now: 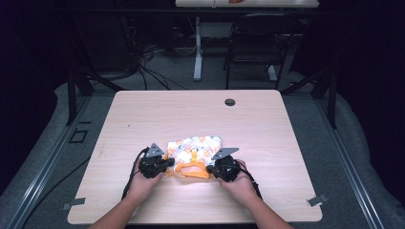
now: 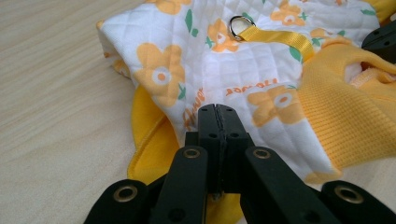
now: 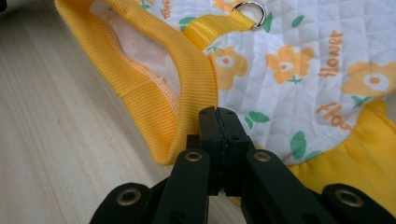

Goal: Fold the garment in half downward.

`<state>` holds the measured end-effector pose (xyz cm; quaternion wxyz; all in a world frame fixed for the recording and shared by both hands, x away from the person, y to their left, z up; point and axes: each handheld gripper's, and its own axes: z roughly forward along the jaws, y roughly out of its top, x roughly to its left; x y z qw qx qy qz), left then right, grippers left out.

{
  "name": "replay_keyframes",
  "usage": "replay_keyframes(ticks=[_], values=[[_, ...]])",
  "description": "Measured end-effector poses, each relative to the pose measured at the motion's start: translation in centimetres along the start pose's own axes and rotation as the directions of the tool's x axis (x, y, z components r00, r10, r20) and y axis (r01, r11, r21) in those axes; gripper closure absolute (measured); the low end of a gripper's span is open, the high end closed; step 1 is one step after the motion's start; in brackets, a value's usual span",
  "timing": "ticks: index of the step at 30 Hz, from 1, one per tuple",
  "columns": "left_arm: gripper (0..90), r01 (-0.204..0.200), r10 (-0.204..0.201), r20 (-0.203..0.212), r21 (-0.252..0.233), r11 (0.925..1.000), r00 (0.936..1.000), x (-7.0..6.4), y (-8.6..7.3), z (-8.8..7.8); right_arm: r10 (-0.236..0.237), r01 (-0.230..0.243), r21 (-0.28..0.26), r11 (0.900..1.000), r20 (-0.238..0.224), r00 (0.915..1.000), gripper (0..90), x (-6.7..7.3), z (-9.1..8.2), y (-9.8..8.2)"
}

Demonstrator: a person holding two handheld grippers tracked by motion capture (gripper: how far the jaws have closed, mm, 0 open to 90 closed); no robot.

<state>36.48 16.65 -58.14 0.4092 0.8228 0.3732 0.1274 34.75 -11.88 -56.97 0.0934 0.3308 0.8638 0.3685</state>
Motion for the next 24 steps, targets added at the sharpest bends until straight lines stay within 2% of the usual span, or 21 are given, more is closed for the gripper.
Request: replay_keyframes(ticks=[6, 9, 12, 14, 15, 19, 22, 24], values=[[89.4, 0.012, -0.012, -0.009, 0.000, 0.9999, 0.9999, -0.1, 0.2, -0.1, -0.002, 0.002, 0.000, 1.000, 0.015, 0.9999, 89.3, 0.0, -0.1, 0.2], [88.4, 0.027, -0.027, 0.009, -0.010, 0.9996, 0.9996, -0.2, 0.3, -0.5, -0.014, 0.015, -0.012, 1.000, 0.021, 0.9997, 89.1, 0.2, -0.7, 0.6], [86.6, 0.028, -0.027, 0.008, -0.015, 0.9995, 0.9996, -0.3, 0.4, -0.9, -0.023, 0.024, -0.016, 1.000, 0.031, 0.9993, 88.9, 0.4, -1.1, 0.7], [86.2, 0.012, -0.012, 0.004, -0.015, 0.9998, 0.9999, -0.4, 0.7, -1.3, -0.046, 0.047, -0.026, 0.999, 0.045, 0.9980, 88.5, 0.5, -1.8, 0.9], [85.7, -0.013, 0.013, -0.002, -0.017, 0.9998, 0.9999, -0.7, 0.9, -2.0, -0.053, 0.054, -0.027, 0.998, 0.045, 0.9976, 88.4, 0.6, -2.1, 0.9], [85.3, -0.037, 0.036, -0.011, -0.037, 0.9986, 0.9993, -0.9, 1.2, -3.1, -0.047, 0.049, -0.045, 0.998, 0.047, 0.9978, 88.0, 0.7, -2.9, 0.9], [84.7, -0.038, 0.038, -0.017, -0.052, 0.9979, 0.9992, -1.0, 1.2, -4.1, -0.056, 0.059, -0.052, 0.997, 0.055, 0.9969, 87.1, 0.9, -3.5, 0.7], [83.4, -0.051, 0.050, -0.021, -0.053, 0.9973, 0.9985, -1.1, 1.0, -4.7, -0.081, 0.084, -0.045, 0.995, 0.069, 0.9944, 86.4, 1.2, -4.0, 0.4]])
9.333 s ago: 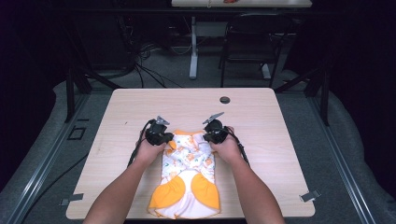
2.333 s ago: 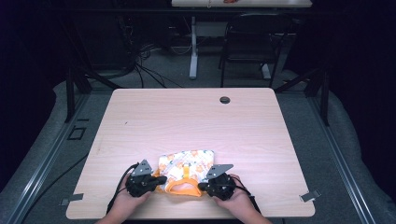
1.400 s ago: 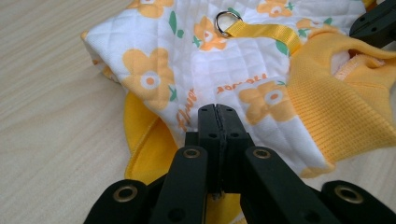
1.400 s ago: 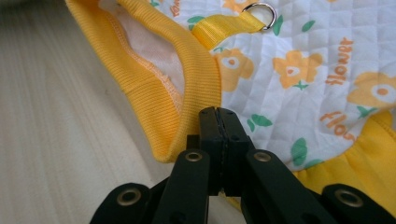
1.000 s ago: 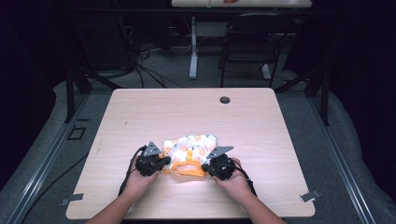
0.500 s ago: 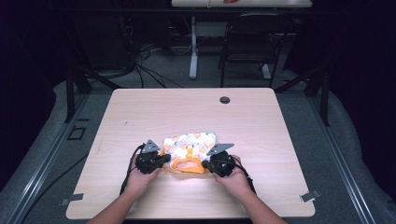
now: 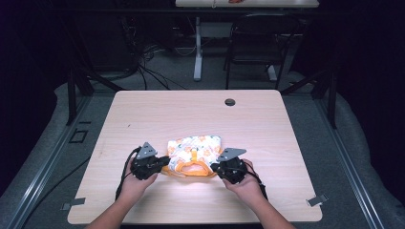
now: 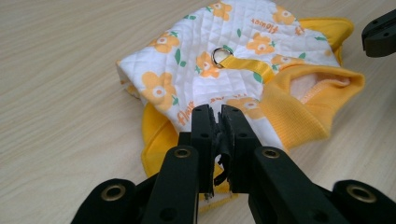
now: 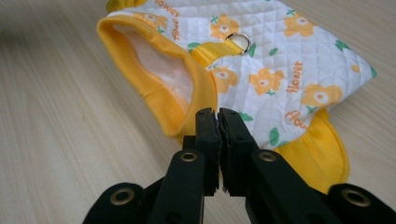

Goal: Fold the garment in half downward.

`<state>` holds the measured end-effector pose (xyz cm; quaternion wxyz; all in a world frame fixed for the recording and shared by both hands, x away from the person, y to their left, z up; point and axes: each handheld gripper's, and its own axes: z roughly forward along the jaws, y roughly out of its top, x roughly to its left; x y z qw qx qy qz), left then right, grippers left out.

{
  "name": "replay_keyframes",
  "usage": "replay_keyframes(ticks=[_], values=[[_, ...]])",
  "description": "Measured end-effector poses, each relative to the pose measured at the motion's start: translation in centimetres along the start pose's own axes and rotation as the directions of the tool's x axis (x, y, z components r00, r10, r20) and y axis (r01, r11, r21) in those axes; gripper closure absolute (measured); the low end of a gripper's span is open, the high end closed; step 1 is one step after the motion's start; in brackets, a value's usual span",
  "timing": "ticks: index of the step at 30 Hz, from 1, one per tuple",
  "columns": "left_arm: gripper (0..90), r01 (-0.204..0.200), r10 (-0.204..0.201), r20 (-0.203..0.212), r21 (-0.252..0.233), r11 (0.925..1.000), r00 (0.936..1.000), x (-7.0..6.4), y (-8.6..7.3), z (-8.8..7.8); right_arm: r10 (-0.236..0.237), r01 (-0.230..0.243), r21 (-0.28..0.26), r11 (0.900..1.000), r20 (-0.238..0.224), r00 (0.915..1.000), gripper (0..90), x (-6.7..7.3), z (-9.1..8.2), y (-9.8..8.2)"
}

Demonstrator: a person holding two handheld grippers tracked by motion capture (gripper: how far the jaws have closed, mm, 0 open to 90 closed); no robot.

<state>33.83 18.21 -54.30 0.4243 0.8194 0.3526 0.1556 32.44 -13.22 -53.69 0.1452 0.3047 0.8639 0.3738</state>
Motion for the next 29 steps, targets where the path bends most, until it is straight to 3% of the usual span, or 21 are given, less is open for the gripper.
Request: replay_keyframes(ticks=[5, 11, 16, 23, 26, 29], values=[[80.5, -0.023, 0.023, -0.004, -0.008, 0.9997, 0.9997, -0.1, -1.1, -1.4, -0.021, 0.021, 0.002, 1.000, 0.000, 0.9998, 85.9, 0.8, -1.0, -0.7], [78.9, 0.019, -0.019, 0.009, -0.007, 0.9998, 0.9998, -0.2, -2.8, -2.8, -0.006, 0.006, 0.005, 1.000, -0.022, 0.9997, 85.0, 1.9, -1.7, -2.5], [76.4, 0.027, -0.027, -0.003, 0.003, 0.9996, 0.9996, -0.2, -4.1, -3.7, 0.021, -0.021, -0.007, 1.000, -0.035, 0.9992, 83.6, 2.2, -2.4, -3.5], [71.0, 0.031, -0.031, -0.027, 0.000, 0.9995, 0.9991, 0.3, -5.2, -4.1, 0.049, -0.050, -0.018, 0.999, -0.039, 0.9980, 81.2, 2.1, -2.6, -4.4], [66.7, 0.051, -0.052, -0.022, -0.012, 0.9986, 0.9984, 0.4, -5.3, -4.1, 0.034, -0.035, -0.016, 0.999, -0.018, 0.9992, 78.0, 2.1, -2.3, -4.5], [65.1, 0.043, -0.043, -0.028, -0.007, 0.9991, 0.9987, 0.5, -5.6, -3.9, 0.026, -0.027, -0.004, 1.000, -0.009, 0.9996, 75.1, 2.1, -2.1, -4.6]])
